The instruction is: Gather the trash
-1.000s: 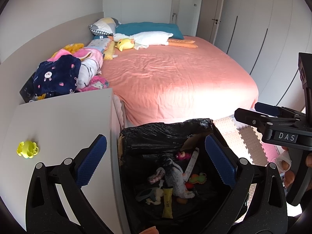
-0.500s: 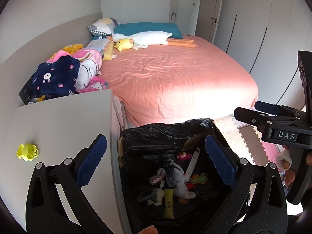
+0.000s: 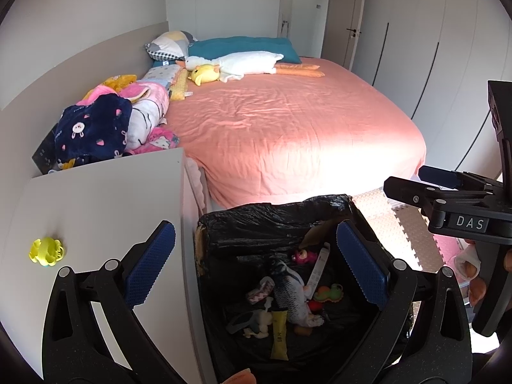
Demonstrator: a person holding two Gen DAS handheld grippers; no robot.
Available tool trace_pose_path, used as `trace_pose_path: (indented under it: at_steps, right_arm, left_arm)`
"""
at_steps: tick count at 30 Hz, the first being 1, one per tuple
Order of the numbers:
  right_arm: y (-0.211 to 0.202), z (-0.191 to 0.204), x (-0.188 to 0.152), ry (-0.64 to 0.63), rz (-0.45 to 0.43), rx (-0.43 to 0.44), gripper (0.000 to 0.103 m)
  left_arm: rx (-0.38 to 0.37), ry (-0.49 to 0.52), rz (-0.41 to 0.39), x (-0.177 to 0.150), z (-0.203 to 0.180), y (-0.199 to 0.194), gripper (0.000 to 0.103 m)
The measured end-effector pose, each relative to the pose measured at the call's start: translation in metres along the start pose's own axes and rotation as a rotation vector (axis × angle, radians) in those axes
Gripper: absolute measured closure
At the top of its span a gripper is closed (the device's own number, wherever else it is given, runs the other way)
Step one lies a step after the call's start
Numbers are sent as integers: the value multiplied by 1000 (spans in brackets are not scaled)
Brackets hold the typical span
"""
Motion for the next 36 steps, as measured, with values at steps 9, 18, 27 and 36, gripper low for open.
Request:
trace_pose_path:
  at_steps: [9, 18, 27, 36]
  right_arm:
    - [0, -1, 1, -2, 1, 0, 15]
    - [1, -4, -2, 1, 3, -2, 15]
    - [0, -4, -1, 1, 3, -1, 15]
    - [1, -10, -10, -1, 9, 1, 15]
  left_arm:
    - [-12, 10, 23, -3, -3, 3, 5]
    - [-14, 11, 15, -2, -4, 3, 5]
    - [-2, -3, 27, -3, -1, 4, 5]
    - [-11, -9, 43, -7, 1, 4, 5]
Point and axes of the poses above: each gripper's, at about its wrist camera, not at the fingertips, and y roughly the way its jaws point, z to its left, x to its top, the point moved 10 cm from there along y, roughly the way its jaws point, and after that the axes turned 8 degrees about x, right-handed, at the moved point
